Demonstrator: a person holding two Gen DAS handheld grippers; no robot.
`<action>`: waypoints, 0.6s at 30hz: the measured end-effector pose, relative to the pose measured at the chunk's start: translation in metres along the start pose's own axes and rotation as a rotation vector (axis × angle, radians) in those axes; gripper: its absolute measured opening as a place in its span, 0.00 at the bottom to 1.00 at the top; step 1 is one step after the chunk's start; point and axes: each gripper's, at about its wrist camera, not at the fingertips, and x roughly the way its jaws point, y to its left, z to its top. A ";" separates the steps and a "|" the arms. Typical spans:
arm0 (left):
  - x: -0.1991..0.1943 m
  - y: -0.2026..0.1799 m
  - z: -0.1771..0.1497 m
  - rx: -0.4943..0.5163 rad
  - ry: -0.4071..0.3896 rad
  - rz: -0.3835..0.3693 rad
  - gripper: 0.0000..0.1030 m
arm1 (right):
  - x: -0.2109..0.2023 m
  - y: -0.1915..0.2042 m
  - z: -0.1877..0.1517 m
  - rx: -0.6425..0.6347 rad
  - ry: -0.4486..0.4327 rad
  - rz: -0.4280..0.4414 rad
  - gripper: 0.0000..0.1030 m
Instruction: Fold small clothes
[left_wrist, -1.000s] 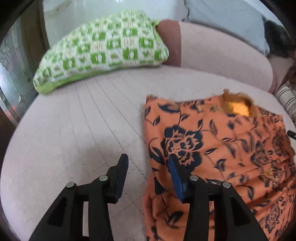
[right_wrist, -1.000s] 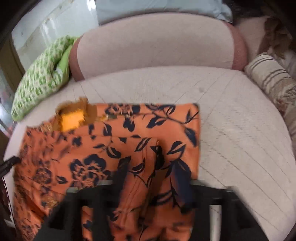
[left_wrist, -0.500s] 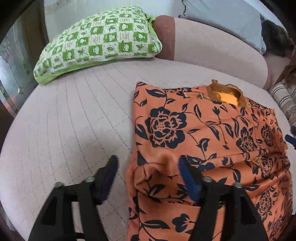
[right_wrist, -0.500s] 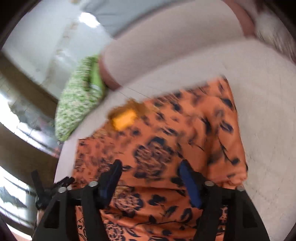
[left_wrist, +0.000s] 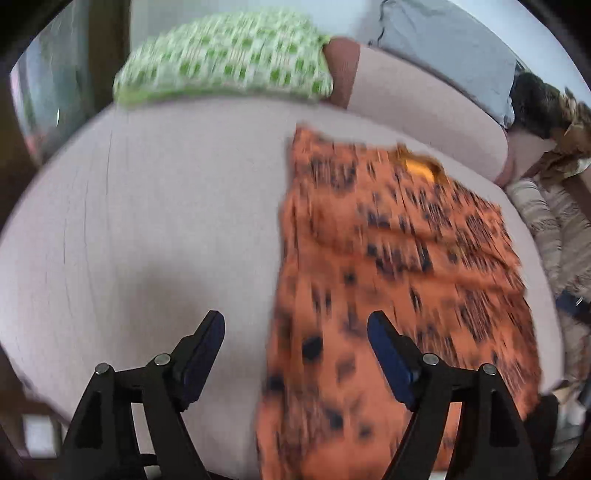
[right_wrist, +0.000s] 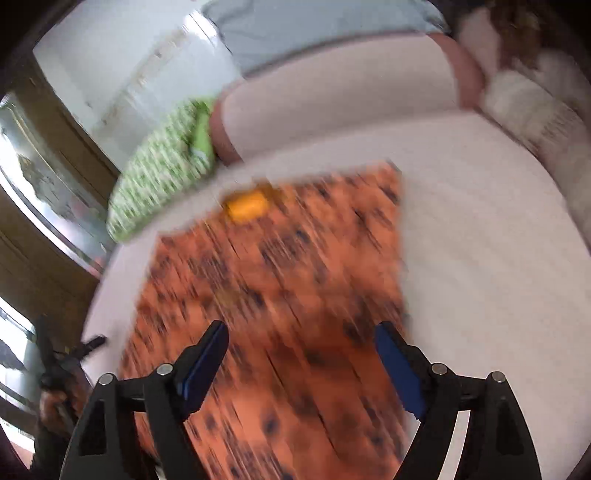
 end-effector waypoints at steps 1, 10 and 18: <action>-0.002 0.001 -0.012 -0.006 0.024 -0.005 0.78 | -0.009 -0.013 -0.021 0.021 0.030 -0.025 0.81; 0.014 -0.004 -0.091 -0.021 0.158 0.043 0.78 | -0.024 -0.058 -0.129 0.181 0.169 -0.051 0.69; 0.006 -0.013 -0.099 0.004 0.120 0.071 0.20 | -0.015 -0.047 -0.148 0.147 0.208 -0.062 0.13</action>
